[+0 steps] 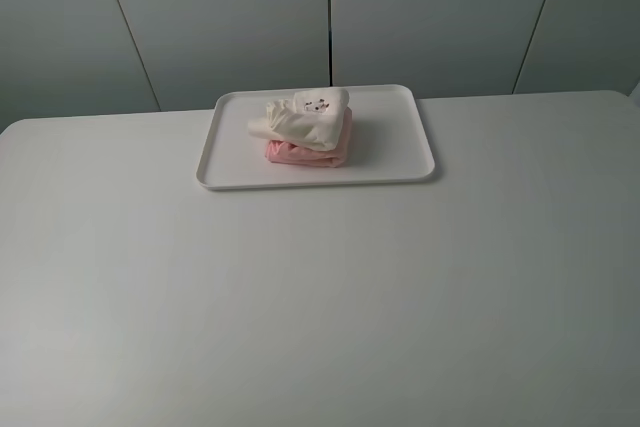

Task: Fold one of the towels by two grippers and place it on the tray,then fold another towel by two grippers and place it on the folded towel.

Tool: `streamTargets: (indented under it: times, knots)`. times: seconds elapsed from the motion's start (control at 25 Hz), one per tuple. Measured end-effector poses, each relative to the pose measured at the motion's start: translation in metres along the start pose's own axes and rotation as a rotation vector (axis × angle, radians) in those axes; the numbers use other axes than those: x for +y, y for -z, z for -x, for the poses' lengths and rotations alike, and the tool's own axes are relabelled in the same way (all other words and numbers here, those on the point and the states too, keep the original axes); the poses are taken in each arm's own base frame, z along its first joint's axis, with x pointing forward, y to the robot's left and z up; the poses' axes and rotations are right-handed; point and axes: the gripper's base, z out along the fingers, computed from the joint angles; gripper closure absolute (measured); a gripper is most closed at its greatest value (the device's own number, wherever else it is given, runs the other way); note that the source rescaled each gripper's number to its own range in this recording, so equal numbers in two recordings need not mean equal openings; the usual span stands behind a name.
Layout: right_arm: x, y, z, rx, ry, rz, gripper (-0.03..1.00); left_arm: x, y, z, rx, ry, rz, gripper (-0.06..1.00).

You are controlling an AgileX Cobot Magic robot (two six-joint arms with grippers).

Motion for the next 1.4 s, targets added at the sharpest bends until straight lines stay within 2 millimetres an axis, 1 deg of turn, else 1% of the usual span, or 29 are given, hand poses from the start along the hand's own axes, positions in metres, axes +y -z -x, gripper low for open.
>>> streamTargets:
  times: [0.12,0.28,0.4,0.96,1.24,1.4]
  knots:
    - [0.000,0.007,-0.005,-0.052,0.001,-0.003,-0.03,-0.001,-0.005,-0.021,-0.028,0.009,-0.026,-0.05]
    - [0.004,0.010,-0.010,-0.119,-0.004,0.030,-0.03,0.000,0.006,-0.033,-0.210,0.012,-0.038,-0.05]
    - [0.005,0.011,-0.012,-0.145,-0.001,0.039,-0.03,0.001,0.008,-0.042,-0.288,0.010,-0.036,-0.05]
    - [0.006,0.014,-0.014,-0.173,0.008,0.051,-0.03,0.002,0.008,-0.043,-0.304,0.007,-0.029,-0.05]
    - [0.003,0.030,-0.030,-0.319,-0.025,0.001,-0.03,0.002,0.008,-0.043,-0.304,0.007,-0.029,-0.05]
    - [0.003,0.031,-0.032,-0.330,-0.051,-0.010,-0.03,0.002,0.008,-0.043,-0.304,0.014,-0.023,-0.05]
